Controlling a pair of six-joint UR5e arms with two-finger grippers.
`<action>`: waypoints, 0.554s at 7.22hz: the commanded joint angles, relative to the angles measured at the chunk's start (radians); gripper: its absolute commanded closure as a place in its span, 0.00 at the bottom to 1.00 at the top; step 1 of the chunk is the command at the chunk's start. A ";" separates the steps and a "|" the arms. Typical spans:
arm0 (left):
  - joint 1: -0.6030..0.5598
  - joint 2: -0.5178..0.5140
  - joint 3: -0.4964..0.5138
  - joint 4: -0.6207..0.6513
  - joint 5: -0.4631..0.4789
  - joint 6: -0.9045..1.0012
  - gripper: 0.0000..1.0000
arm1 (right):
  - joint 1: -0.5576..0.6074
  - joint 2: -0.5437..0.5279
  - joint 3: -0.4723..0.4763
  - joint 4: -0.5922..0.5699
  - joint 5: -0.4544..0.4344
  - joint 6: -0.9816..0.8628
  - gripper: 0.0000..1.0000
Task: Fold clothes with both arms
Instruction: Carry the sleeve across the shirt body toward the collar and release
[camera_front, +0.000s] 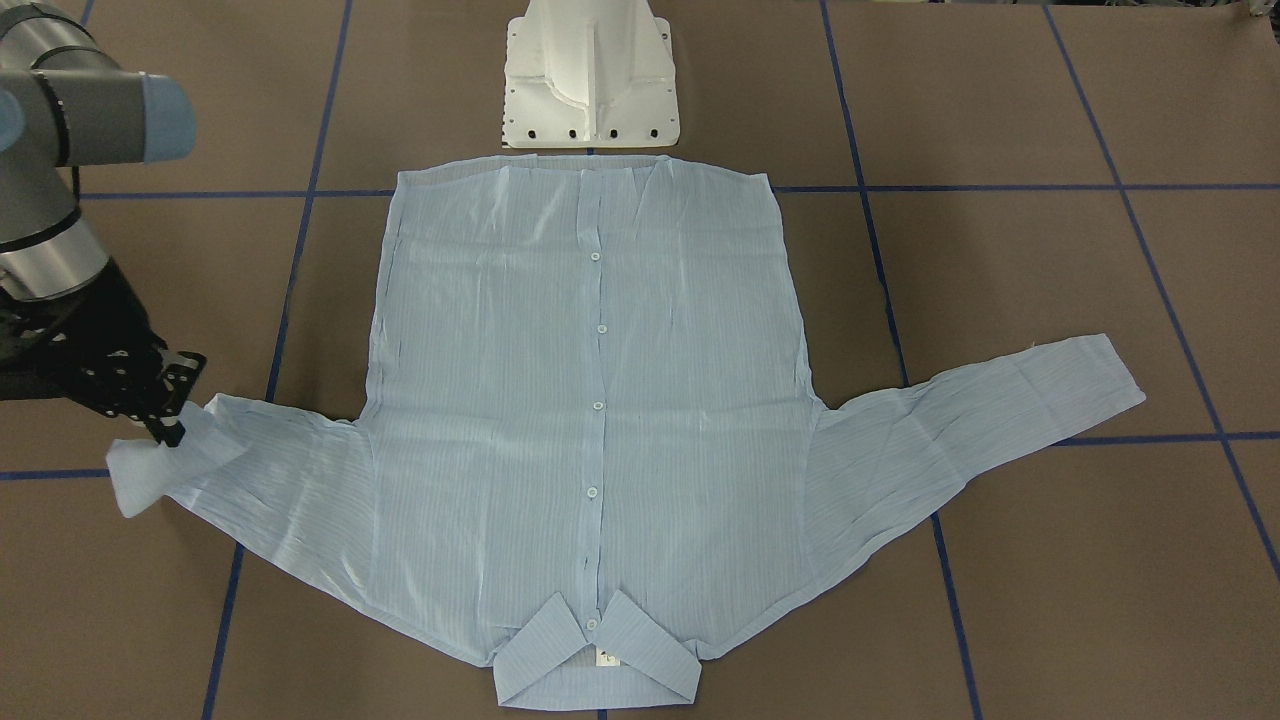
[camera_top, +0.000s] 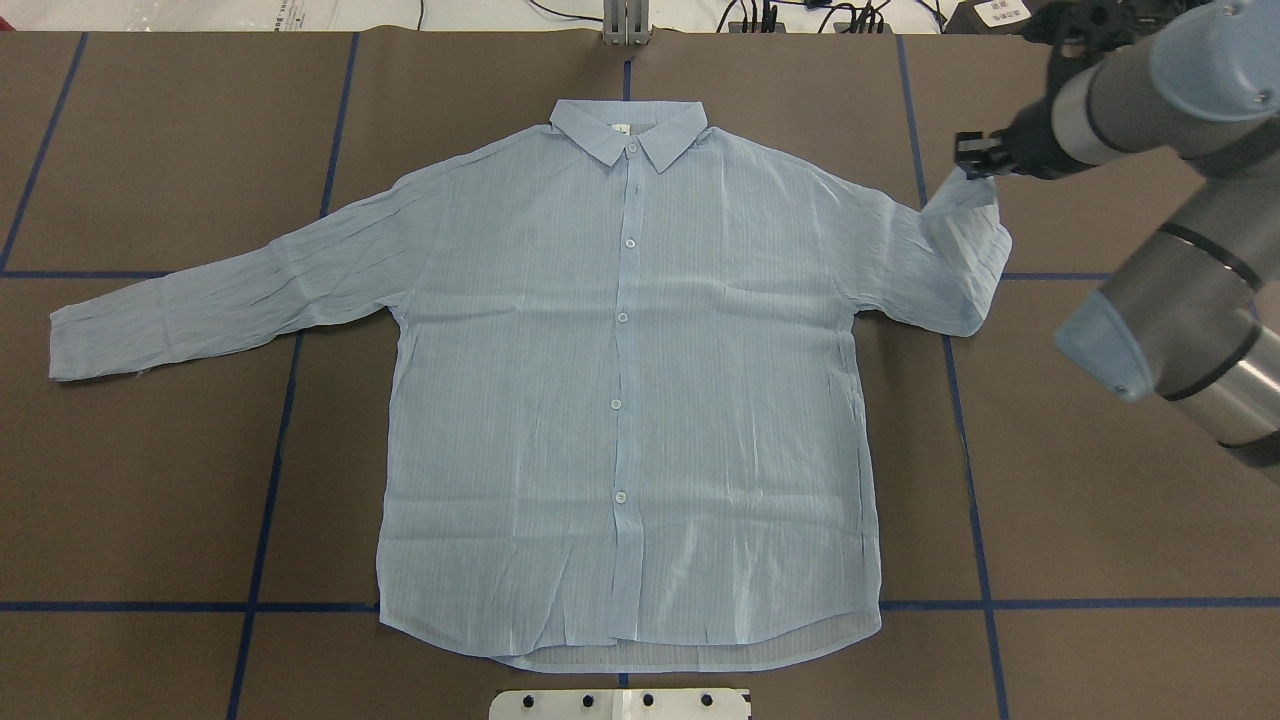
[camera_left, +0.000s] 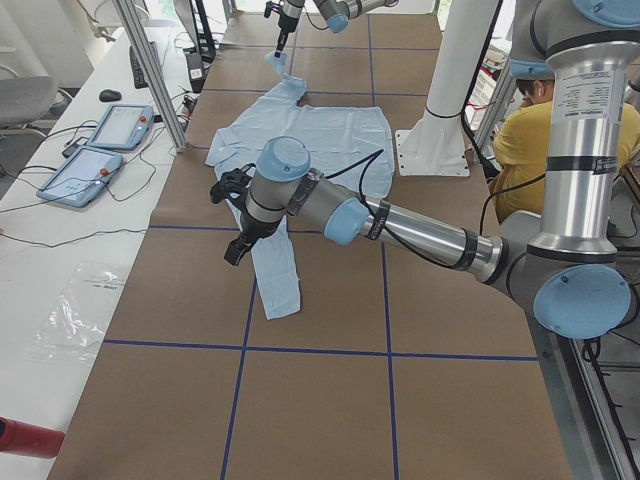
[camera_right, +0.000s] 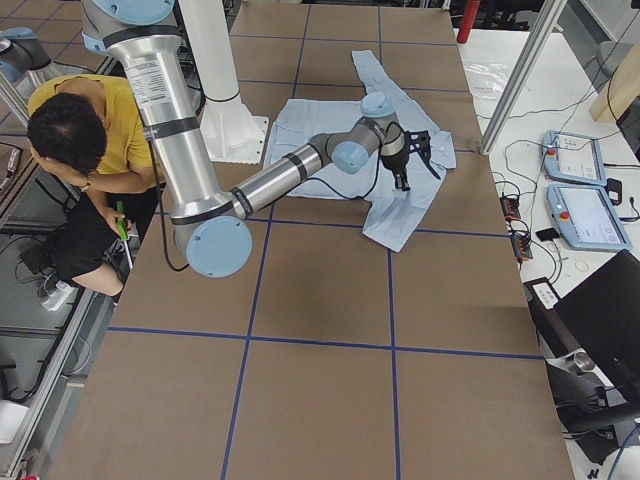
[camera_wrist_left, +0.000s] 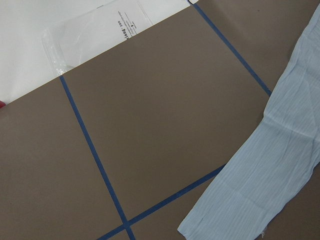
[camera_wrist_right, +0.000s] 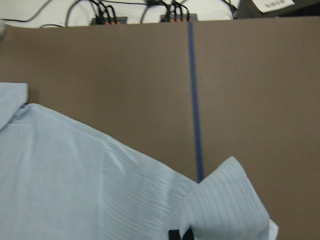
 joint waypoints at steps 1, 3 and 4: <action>0.000 0.000 0.007 -0.002 0.000 0.000 0.00 | -0.154 0.228 -0.052 -0.065 -0.156 0.031 1.00; 0.000 0.001 0.007 -0.002 0.000 0.000 0.00 | -0.253 0.351 -0.175 0.095 -0.215 0.039 1.00; 0.000 0.003 0.007 -0.002 0.001 0.000 0.00 | -0.318 0.415 -0.302 0.201 -0.288 0.063 1.00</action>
